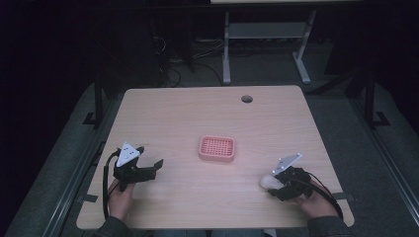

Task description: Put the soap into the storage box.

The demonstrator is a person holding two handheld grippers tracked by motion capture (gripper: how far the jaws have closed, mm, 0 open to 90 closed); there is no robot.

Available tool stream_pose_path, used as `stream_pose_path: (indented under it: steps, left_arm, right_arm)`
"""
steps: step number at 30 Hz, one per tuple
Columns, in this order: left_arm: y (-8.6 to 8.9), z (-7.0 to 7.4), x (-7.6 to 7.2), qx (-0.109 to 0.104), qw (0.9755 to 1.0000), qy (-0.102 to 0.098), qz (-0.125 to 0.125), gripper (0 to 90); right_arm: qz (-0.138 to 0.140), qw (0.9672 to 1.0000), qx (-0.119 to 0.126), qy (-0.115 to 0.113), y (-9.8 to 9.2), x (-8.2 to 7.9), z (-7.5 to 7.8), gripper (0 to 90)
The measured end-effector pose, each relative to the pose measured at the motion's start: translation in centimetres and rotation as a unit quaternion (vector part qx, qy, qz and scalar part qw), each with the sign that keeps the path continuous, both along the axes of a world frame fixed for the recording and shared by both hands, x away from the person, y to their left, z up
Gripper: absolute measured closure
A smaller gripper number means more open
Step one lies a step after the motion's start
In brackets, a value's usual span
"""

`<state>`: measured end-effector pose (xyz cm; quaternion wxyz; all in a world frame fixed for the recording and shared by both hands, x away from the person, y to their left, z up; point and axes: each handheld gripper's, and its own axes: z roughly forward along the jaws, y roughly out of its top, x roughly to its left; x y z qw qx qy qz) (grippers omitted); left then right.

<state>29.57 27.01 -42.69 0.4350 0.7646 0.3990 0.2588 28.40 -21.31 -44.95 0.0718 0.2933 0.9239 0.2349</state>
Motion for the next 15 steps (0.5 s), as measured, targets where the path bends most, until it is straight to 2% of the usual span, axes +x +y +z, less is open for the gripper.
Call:
stream_pose_path:
  steps: [5, 7, 15]
  left_arm:
    - [0.1, 0.05, 0.05, 0.002, 1.0, -0.003, 0.0, 14.6]
    - [0.27, 0.02, 0.08, -0.009, 0.9999, 0.004, 0.003, 14.6]
    - [0.31, 0.05, 0.07, -0.01, 0.9999, 0.001, 0.005, 14.6]
  right_arm:
    - [0.001, 1.0, 0.004, 0.003, -0.08, 0.0, -0.23, 44.0]
    - [-0.001, 1.0, 0.005, 0.0, -0.17, -0.03, -0.24, 45.8]
    - [-0.003, 1.0, 0.0, -0.004, -0.13, -0.09, -0.17, 47.6]
